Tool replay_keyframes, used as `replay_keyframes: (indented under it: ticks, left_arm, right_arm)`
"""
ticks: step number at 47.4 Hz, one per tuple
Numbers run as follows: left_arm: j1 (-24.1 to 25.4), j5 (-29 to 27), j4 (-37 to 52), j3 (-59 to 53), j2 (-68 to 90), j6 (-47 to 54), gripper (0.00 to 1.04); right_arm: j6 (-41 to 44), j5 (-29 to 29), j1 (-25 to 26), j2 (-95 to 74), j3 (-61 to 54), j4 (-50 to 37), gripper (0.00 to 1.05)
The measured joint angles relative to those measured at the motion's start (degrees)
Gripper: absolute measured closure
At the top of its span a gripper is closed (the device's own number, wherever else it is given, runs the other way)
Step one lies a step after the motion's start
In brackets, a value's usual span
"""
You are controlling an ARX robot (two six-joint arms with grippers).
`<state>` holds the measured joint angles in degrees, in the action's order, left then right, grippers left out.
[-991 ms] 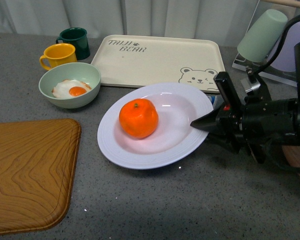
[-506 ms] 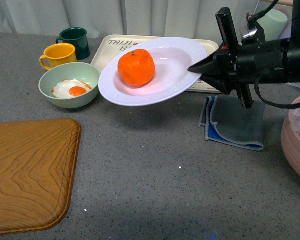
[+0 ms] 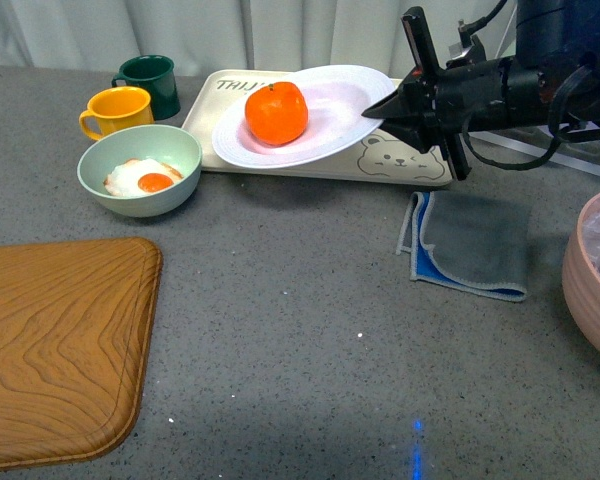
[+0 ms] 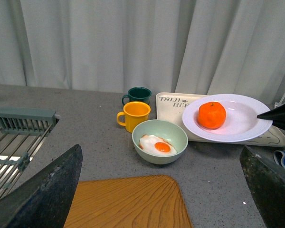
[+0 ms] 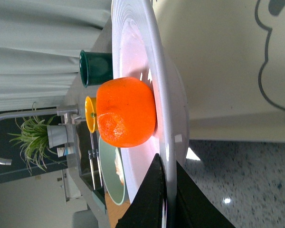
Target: Place orange and plate with both arms
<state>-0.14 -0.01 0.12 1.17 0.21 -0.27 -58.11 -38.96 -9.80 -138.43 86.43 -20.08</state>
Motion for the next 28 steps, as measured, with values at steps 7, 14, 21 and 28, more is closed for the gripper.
replay_keyframes:
  ticks: [7, 14, 21, 28]
  left_arm:
    - [0.0, 0.0, 0.0, 0.0, 0.0, 0.0, 0.07]
    - [0.0, 0.0, 0.0, 0.0, 0.0, 0.0, 0.07]
    - [0.0, 0.0, 0.0, 0.0, 0.0, 0.0, 0.07]
    - [0.0, 0.0, 0.0, 0.0, 0.0, 0.0, 0.07]
  right_arm:
    - [-0.1, 0.4, 0.2, -3.6, 5.4, 2.1, 1.04]
    - [1.0, 1.4, 0.4, -6.4, 9.6, 5.6, 1.04]
    - [3.2, 1.9, 0.9, -7.8, 11.5, 8.3, 1.04]
    - [7.0, 3.5, 1.0, -7.5, 10.5, 8.9, 0.87]
